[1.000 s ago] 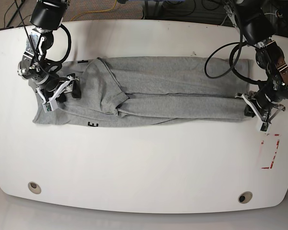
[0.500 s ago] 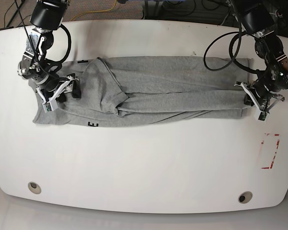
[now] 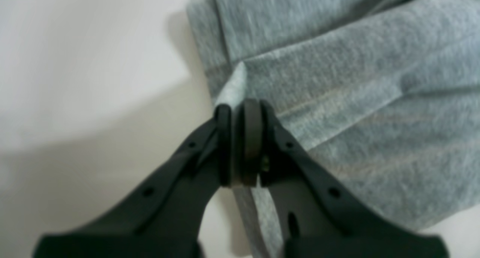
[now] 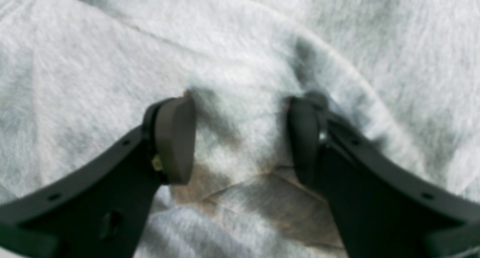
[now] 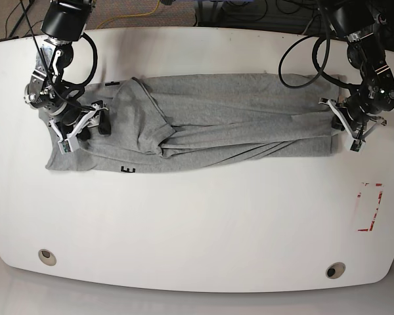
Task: Layout the t-shirt on the table in an organized manner, then fold the t-shirt properly
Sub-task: 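Open the right gripper and move it onto the shirt's shoulder area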
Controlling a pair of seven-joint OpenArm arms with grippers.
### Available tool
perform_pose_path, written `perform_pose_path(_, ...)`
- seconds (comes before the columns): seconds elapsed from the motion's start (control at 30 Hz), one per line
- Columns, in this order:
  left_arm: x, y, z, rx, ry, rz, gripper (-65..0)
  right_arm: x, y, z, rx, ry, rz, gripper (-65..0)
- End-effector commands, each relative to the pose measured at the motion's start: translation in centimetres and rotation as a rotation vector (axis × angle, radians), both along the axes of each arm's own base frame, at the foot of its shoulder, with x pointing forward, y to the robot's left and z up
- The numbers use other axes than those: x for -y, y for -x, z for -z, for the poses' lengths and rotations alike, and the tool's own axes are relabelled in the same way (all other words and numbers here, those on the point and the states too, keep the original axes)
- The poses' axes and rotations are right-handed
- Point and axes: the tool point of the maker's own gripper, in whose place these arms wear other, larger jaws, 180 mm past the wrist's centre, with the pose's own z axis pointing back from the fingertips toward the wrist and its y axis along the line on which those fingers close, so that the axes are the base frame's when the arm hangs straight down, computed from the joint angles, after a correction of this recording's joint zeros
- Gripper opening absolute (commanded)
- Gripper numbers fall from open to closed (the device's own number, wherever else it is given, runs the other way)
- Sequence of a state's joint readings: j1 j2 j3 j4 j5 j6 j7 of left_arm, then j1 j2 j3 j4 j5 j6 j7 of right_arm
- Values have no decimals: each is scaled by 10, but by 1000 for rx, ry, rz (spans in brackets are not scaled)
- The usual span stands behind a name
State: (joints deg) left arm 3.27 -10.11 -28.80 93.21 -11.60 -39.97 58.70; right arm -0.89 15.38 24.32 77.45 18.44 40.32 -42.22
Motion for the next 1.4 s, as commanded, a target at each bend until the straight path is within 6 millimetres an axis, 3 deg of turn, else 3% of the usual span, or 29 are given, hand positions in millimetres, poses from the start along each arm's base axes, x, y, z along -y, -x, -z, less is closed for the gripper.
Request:
perform_pose_path(0.0,-12,-3,-12,27,-39,6,-622,7,12,10,-75,43,-10,-279)
perform_pose_path(0.3,-15,2,-9,14,-43,2,-612,7,12,10,-75,43,-10,-279)
perform_pose_path(0.67,-17,16,-1,-65,-62,1,-342,7,12,10,-75,43,-10,-279)
perform_pose_path(0.87,-16,13,-19,-42,-110,16,-315,8,12,9,-75,43,-7,-279)
perform_pose_path(1.17,4,2,-59,58,-116,79,-315,9,3,-37,-24,171,-69,-274)
perform_pose_path(1.37,0,-1,-65,70,-134,84,-317,6,1,-68,13,240,-76,-271)
